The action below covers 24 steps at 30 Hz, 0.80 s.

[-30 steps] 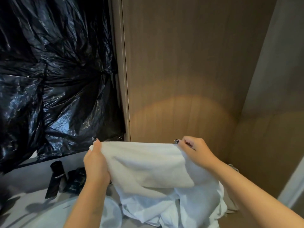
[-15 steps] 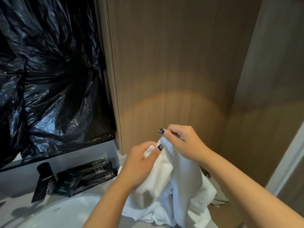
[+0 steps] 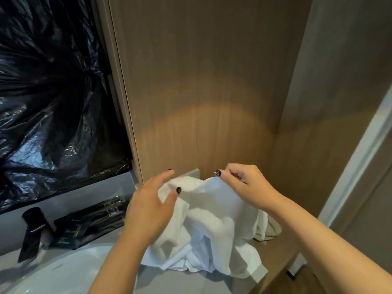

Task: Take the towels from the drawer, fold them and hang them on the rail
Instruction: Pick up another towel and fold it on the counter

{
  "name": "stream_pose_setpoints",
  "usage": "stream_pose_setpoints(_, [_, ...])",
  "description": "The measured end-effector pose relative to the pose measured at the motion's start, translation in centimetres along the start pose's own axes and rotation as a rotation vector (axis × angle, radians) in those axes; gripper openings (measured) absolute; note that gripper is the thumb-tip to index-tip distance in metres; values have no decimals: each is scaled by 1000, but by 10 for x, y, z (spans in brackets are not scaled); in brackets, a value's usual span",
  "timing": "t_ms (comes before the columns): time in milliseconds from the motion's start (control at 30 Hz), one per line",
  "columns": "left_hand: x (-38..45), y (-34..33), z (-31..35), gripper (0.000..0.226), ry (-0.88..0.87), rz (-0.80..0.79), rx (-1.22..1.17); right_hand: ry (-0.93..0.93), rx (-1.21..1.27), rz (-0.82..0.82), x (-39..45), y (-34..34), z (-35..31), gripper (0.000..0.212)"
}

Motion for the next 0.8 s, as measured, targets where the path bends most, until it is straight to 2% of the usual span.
stream_pose_setpoints(67, [-5,-12,20,49,-118,-124,-81,69,-3,-23,1,-4,-16,43])
stream_pose_setpoints(133, [-9,-23,35,38,-183,-185,-173,115,26,-37,1,-8,-29,41])
stream_pose_setpoints(233, [-11,-29,41,9,-136,-132,-296,112,26,-42,-3,-4,-35,38])
stream_pose_setpoints(367, [-9,-29,36,19,-84,6,-388,17,-17,-89,-13,7,-17,36])
stream_pose_setpoints(500, [-2,-16,22,27,83,157,-371,-61,-9,-24,-22,29,4,38])
stream_pose_setpoints(600, [0,-11,13,27,171,177,-280,-101,-38,-20,-25,39,13,37])
stream_pose_setpoints(667, [-2,-13,15,18,106,145,-128,-77,-68,-39,-24,39,11,33])
stream_pose_setpoints(733, [-5,-18,26,33,-46,58,-59,-28,-70,-48,-22,36,3,27])
stream_pose_setpoints(800, [-8,-28,42,49,-191,-97,-116,29,-52,-59,-18,33,-8,23])
Point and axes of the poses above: each hand's wrist, its own x-axis towards the middle knuckle, its own y-axis out of the back of the hand, z = x × y, the point moved 3 cm from there along x, towards the middle knuckle, and after that the axes turned 2 degrees about z, right-handed, at the moved point
